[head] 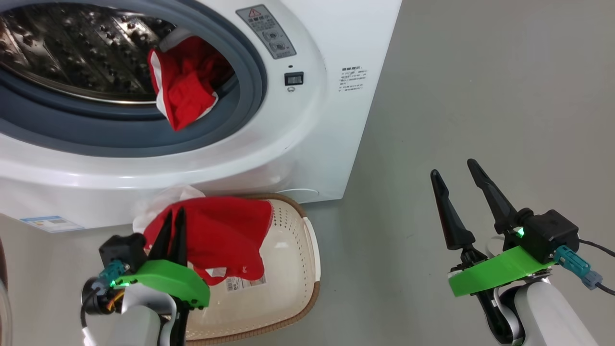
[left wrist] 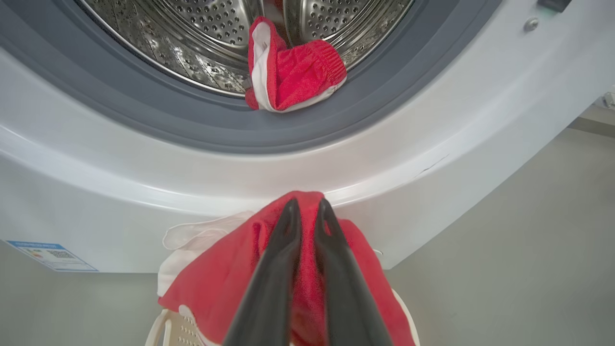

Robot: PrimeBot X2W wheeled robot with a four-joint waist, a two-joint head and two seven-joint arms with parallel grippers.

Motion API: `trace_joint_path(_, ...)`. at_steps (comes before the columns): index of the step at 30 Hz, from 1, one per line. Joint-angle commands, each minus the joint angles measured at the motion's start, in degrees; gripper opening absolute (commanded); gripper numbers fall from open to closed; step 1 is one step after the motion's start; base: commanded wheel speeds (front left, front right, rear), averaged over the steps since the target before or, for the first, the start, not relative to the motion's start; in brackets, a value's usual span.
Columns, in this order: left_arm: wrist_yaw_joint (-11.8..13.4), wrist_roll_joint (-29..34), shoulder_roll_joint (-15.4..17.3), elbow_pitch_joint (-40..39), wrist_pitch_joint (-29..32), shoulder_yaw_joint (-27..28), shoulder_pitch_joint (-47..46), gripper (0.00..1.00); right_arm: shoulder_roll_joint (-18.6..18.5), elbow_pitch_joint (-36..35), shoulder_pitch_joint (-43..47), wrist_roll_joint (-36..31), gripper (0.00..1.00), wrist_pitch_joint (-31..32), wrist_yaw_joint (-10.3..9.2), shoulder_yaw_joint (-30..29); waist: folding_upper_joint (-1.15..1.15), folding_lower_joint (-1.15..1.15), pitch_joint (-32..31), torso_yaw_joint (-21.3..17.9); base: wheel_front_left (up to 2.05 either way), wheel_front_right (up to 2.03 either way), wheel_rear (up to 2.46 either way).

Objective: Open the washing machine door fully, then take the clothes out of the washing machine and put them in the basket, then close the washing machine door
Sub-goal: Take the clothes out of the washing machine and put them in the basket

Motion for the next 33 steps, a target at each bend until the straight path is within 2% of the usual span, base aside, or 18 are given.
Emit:
trace_joint_path(1, -0.4, 0.0, 0.8, 1.6, -1.0, 1.5, -1.8, 0.00, -0.3, -1.5, -1.6, 0.2, 1.00, -0.4, 0.36, 1.6, 0.00, 0.00, 0.6, -0.2, 0.00, 0.00, 0.00)
trace_joint_path(8, -1.1, -0.2, 0.7, 8.7, -1.1, 1.8, -4.2, 0.00, -0.4, -1.8, -2.4, 0.2, 1.00, -0.4, 0.36, 1.9, 0.00, 0.00, 2.5, -0.6, 0.00, 0.00, 0.00)
trace_joint_path(13, -2.5, -1.6, 0.6, 14.2, -1.1, 1.7, -6.7, 0.00, -0.5, -2.0, -3.3, 0.2, 1.00, -0.4, 0.36, 1.9, 0.00, 0.00, 4.8, -0.9, 0.00, 0.00, 0.00)
trace_joint_path(23, -4.4, -6.3, 0.6, 28.2, -1.0, -1.9, -13.3, 0.00, -0.2, -2.2, -5.5, 0.3, 1.00, -0.4, 0.36, 2.4, 0.00, 0.00, 9.5, -2.1, 0.00, 0.00, 0.00)
trace_joint_path(29, -4.9, -8.1, 0.6, 34.4, 1.3, -3.9, -17.5, 0.00, 0.1, -2.3, -6.5, 0.4, 1.00, -0.4, 0.36, 2.8, 0.00, 0.00, 11.8, -3.3, 0.00, 0.00, 0.00)
trace_joint_path(33, -4.1, -8.4, 0.9, 36.4, 4.8, -4.2, -19.4, 0.00, 0.3, -2.3, -7.0, 0.5, 1.00, -0.4, 0.36, 2.8, 0.00, 0.00, 13.1, -4.2, 0.00, 0.00, 0.00)
